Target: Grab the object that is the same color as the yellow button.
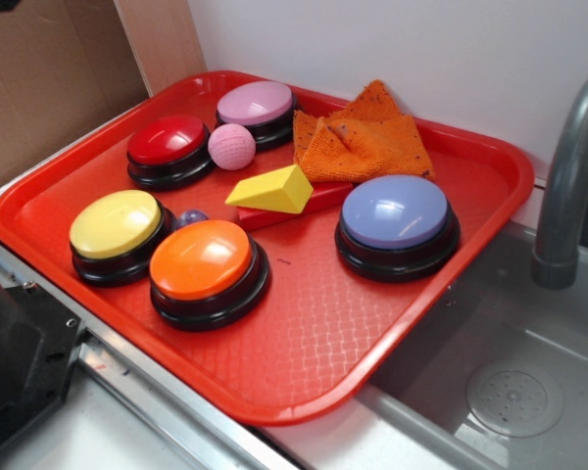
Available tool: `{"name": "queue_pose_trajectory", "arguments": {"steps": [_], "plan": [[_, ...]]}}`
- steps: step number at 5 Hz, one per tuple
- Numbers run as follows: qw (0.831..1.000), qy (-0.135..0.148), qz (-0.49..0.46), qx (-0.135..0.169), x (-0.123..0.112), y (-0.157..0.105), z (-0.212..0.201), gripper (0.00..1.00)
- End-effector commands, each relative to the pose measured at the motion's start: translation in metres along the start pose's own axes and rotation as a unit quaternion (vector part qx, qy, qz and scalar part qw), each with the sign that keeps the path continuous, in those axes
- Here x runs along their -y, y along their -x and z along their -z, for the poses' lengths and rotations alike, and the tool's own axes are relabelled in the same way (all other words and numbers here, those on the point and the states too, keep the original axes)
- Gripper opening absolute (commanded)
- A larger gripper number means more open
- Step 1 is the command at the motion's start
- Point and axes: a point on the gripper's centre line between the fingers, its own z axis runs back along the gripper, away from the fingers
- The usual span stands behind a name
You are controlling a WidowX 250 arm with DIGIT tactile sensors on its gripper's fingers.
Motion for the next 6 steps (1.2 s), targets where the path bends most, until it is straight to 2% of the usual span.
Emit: {"name": "queue_pose_trajectory", "arguments": {"steps": [1, 2, 3, 5, 6], "plan": [[1.0, 0.0, 0.0, 0.0, 0.0, 0.0, 0.0, 1.0], [0.997, 0.001, 0.08, 0.017, -0.001, -0.015, 0.018, 1.0], [0.988, -0.01, 0.152, 0.01, -0.002, -0.034, 0.039, 1.0], [0.948, -0.018, 0.316, 0.033, 0.009, -0.077, 0.09, 1.0], [0.925, 0.005, 0.377, 0.053, 0.011, -0.092, 0.115, 1.0]]}}
